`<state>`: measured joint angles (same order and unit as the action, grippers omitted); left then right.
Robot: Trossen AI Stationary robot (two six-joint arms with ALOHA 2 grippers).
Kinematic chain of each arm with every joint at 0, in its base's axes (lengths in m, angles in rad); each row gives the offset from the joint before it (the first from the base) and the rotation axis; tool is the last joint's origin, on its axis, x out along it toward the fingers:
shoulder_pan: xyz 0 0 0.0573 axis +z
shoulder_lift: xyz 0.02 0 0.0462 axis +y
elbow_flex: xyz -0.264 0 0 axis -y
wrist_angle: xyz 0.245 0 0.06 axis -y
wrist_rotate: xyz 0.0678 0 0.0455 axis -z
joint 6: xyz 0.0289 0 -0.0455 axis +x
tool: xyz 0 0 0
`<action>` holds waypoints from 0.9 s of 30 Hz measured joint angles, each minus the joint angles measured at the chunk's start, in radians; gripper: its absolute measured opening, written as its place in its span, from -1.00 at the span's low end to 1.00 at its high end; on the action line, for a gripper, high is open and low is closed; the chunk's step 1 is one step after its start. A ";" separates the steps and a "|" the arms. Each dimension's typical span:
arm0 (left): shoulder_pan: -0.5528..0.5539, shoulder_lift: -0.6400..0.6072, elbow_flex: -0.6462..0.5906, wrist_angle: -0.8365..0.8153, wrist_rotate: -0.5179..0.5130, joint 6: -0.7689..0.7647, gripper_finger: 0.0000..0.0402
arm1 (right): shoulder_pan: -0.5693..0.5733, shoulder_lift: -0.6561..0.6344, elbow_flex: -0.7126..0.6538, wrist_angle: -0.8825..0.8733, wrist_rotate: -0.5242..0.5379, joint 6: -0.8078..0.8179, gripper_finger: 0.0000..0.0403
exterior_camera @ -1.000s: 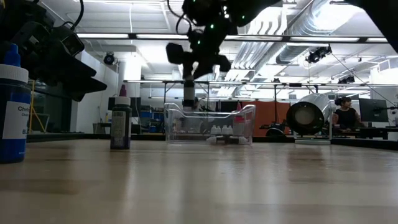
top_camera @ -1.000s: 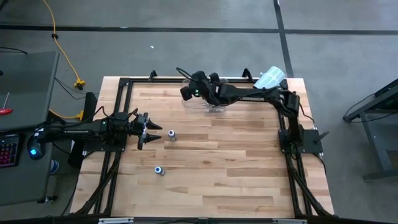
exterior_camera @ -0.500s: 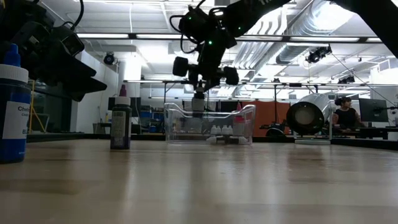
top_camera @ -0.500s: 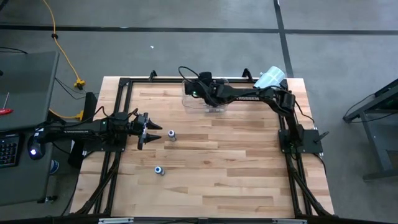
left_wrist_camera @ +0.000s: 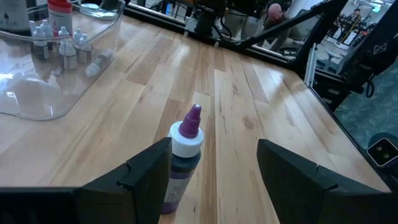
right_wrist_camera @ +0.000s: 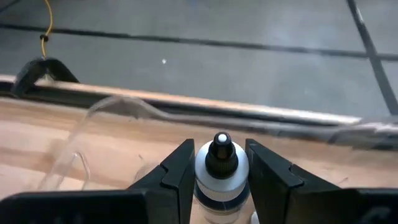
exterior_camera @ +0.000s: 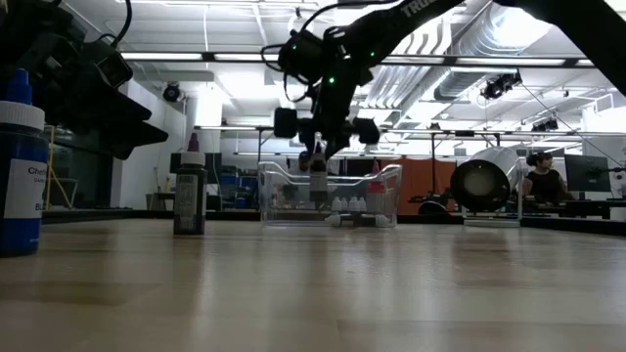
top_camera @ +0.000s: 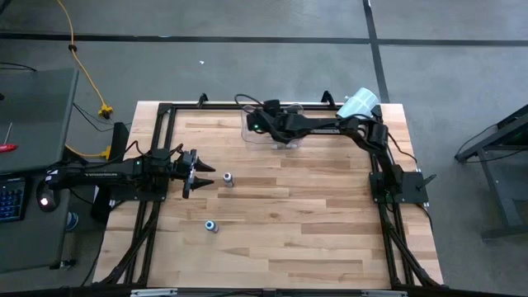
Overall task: Pick & Place food coloring
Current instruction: Put the large black food coloring into the transparent container
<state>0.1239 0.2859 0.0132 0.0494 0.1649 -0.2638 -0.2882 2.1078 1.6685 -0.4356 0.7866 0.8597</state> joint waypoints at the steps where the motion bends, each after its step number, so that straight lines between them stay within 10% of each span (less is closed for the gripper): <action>1: 0.000 0.000 0.000 0.000 0.000 0.000 0.17 | 0.000 0.007 0.004 -0.003 -0.008 0.009 -0.44; 27: 0.000 0.000 0.000 0.000 0.000 0.000 0.17 | -0.019 0.206 0.241 -0.091 -0.091 0.022 -0.40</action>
<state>0.1240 0.2859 0.0132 0.0490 0.1646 -0.2638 -0.3077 2.3135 1.9091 -0.5262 0.6956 0.8819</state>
